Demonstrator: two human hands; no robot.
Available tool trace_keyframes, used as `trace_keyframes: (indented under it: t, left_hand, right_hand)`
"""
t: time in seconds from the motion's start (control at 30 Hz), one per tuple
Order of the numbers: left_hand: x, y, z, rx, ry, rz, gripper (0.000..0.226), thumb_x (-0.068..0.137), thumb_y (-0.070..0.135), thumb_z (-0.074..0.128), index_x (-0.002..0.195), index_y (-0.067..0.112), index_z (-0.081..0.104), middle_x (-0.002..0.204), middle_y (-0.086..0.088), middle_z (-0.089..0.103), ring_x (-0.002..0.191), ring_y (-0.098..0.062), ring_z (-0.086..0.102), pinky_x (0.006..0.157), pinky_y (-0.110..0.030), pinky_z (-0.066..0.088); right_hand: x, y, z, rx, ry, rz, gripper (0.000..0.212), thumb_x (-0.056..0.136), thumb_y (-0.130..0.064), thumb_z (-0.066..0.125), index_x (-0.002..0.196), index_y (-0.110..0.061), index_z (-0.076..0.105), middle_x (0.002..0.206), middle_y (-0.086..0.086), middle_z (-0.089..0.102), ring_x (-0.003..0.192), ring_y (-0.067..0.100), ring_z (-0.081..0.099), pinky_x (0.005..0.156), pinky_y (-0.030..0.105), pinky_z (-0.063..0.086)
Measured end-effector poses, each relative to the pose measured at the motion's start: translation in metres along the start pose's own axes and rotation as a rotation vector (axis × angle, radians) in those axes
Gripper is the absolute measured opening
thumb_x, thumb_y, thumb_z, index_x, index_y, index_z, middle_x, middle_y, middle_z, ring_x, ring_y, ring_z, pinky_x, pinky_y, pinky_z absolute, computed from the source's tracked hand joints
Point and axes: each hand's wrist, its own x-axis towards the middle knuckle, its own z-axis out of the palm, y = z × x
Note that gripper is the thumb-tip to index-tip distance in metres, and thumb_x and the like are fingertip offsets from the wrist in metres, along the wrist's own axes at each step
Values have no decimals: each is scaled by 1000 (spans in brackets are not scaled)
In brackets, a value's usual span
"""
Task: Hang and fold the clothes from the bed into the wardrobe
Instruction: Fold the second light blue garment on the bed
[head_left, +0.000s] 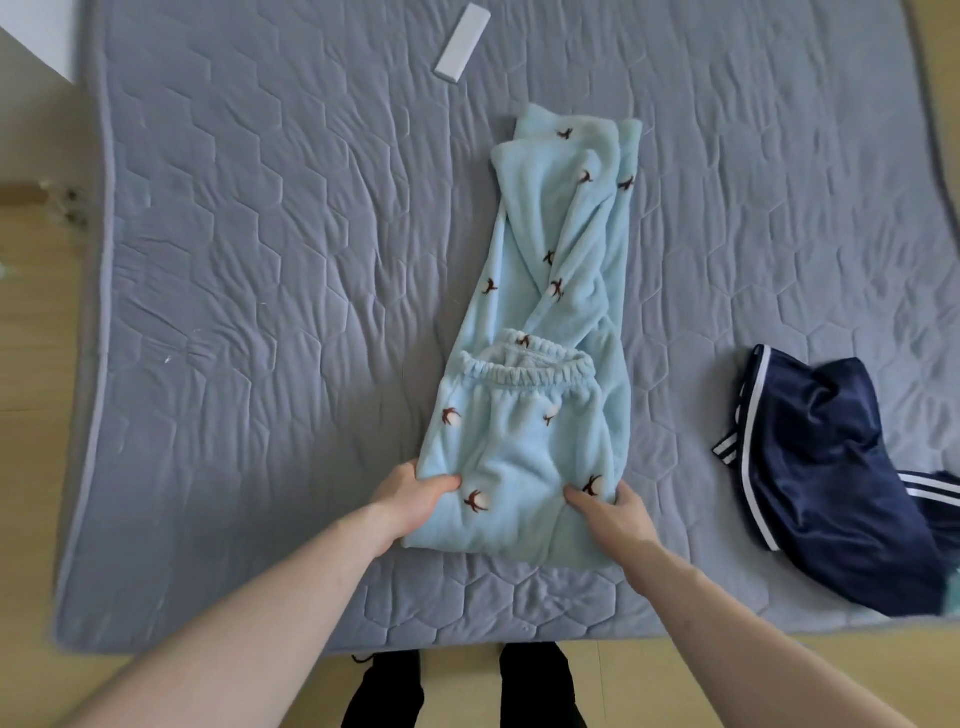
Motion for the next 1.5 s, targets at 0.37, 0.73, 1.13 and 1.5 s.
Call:
trace_keyframes:
  t: [0.37,0.73,1.13,1.5]
  left_hand:
    - [-92,-100,19,132,-198,-123,46,75,48,66,118,33,68,109,9,76,99,-16,72,95,-40,58]
    - [-151,-125,25,-63,-37,-169,80,89,37,69,152,32,20,126,2,59,105,-23,64,88,-38,54]
    - [-134,-32,-15,-134,-28,280,21,82,38,67,100,38,78,134,23,62,127,2,53,96,-13,35]
    - [-69,92,-45,-35,-23,385,67,61,26,90,123,20,65,110,2,76,103,-14,72,97,-41,58]
  right_hand:
    - [-92,99,2,-141,-90,177,49,92,-35,72,133,-22,49,118,-2,63,109,24,61,90,40,50]
    - [-154,122,-7,-62,-61,231,56,90,-30,71,136,-18,43,114,-3,61,99,18,63,75,36,53]
    - [-126,42,-37,56,-95,48,22,97,-29,63,111,-41,76,125,-9,70,110,13,67,94,35,56]
    - [-60,-67,-82,532,-78,124,38,93,-30,43,115,-10,68,101,17,73,81,35,72,58,34,63]
